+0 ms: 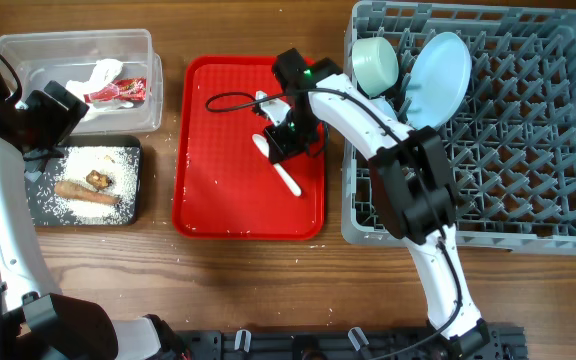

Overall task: Sort waste into correct bins and load items into the dishwasher rack
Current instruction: 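Carry the white spoon into the rack and release it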

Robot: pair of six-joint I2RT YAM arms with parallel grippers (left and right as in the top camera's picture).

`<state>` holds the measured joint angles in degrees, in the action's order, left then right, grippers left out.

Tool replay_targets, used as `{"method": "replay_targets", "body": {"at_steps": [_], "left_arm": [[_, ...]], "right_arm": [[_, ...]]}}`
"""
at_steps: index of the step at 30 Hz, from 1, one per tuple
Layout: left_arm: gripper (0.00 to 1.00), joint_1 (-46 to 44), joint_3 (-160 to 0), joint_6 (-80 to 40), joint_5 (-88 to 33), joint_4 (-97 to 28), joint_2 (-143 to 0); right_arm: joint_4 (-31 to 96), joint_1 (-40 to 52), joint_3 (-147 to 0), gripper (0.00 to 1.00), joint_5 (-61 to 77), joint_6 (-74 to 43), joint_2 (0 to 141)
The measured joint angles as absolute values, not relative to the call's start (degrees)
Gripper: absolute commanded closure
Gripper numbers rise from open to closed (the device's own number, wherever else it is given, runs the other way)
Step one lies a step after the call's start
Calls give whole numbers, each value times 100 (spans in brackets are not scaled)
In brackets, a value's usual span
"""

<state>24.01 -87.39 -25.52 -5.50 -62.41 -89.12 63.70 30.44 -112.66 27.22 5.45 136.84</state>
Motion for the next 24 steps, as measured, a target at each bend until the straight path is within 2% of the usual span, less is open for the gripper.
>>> {"method": "replay_targets", "body": {"at_steps": [7, 11, 15, 19, 24], "left_arm": [[0, 2401, -8739, -2552, -550, -6243, -8912], [0, 2401, -8739, -2552, -550, -6241, -8912], [0, 2401, -8739, -2552, -550, -6241, -8912], [0, 2401, -8739, -2552, -550, -6241, -8912], [0, 2401, -8739, -2552, -550, -6241, -8912]], "right_arm": [[6364, 2842, -11498, 96, 816, -939, 11373], [6851, 2244, -11740, 96, -989, -2224, 10018], [7905, 1459, -11664, 96, -2351, -4309, 9944], [8530, 1011, -11059, 96, -2591, -6034, 10001], [8532, 805, -10204, 96, -2596, -7581, 10031]]}}
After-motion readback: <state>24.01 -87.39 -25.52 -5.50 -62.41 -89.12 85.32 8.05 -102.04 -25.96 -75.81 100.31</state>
